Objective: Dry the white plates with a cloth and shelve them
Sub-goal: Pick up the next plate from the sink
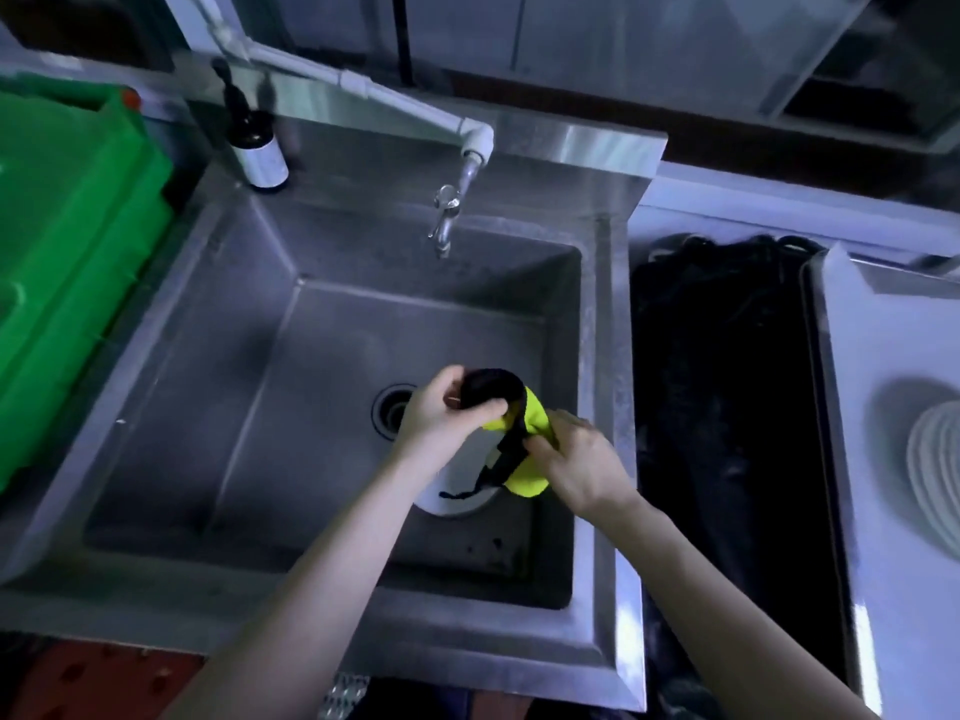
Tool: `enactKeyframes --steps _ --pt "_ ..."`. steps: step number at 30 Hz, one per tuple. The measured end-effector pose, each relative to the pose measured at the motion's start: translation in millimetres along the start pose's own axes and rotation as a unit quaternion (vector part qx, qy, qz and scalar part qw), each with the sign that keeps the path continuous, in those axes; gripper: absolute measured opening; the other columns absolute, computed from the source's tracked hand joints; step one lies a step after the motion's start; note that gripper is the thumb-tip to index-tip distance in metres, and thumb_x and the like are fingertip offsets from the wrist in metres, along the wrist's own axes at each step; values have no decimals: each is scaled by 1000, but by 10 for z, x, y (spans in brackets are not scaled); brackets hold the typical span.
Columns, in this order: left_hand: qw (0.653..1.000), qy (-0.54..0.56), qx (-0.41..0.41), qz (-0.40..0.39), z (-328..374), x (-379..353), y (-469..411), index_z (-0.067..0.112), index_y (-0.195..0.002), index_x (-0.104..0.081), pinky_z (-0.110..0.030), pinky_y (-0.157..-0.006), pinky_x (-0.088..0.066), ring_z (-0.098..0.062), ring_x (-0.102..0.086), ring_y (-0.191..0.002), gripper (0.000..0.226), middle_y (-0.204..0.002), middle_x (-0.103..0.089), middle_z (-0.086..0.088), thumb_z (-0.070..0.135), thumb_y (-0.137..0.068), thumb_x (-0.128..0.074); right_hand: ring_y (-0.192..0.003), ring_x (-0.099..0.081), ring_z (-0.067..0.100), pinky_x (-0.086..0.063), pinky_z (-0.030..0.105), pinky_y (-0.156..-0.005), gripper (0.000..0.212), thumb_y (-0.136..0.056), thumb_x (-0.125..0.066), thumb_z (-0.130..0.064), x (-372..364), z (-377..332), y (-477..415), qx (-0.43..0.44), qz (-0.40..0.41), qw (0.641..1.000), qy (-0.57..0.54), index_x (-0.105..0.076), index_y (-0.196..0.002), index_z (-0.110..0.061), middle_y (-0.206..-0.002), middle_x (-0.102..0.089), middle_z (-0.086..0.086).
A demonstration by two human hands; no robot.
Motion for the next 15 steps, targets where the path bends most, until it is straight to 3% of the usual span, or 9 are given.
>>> enactKeyframes --steps 2,4,8,11,15 --pt "999 -7 32 17 -296 156 -102 32 -99 -68 -12 -74 -51 -4 -70 -85 30 -98 -74 7 19 -78 -86 -70 -54 24 -44 25 -59 25 -91 -53 -28 -81 159 -95 -77 17 995 -57 -53 -72 -12 -69 -56 3" --pt "997 -30 58 42 -626 313 -209 34 -95 -67 -10 -73 -48 -3 -68 -82 28 -95 -73 8 16 -81 -83 -60 -45 20 -35 21 -49 31 -89 -55 -28 -188 300 -227 -131 27 985 -108 -48 -67 -9 -59 -47 0" --pt "984 -128 113 53 -1337 509 -388 20 -108 -64 -28 -85 -50 -15 -65 -89 28 -97 -67 4 10 -85 -78 -72 -52 28 -38 35 -59 27 -90 -56 -33 -615 489 -519 -156 -29 983 -92 -52 -73 -13 -67 -54 6" --pt "973 -177 144 45 -1737 587 -500 15 -126 -61 -30 -83 -45 -20 -61 -97 40 -106 -62 1 15 -89 -75 -82 -59 34 -47 37 -69 30 -85 -54 -44 -1005 542 -709 -139 -64 987 -39 -64 -97 -18 -84 -66 12" --pt "962 -231 144 37 -2055 620 -678 17 -138 -55 -32 -89 -43 -22 -55 -110 52 -125 -57 -5 16 -89 -74 -100 -59 40 -49 40 -83 34 -94 -50 -38 -1485 662 -1008 -149 -75 986 11 -59 -118 -16 -108 -63 18"
Point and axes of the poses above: each hand's wrist, its own y-axis away from the middle knuckle, its own x-axis out of the back of the hand, z = x × y, the point moved 6 cm from there along -y, towards the middle knuckle
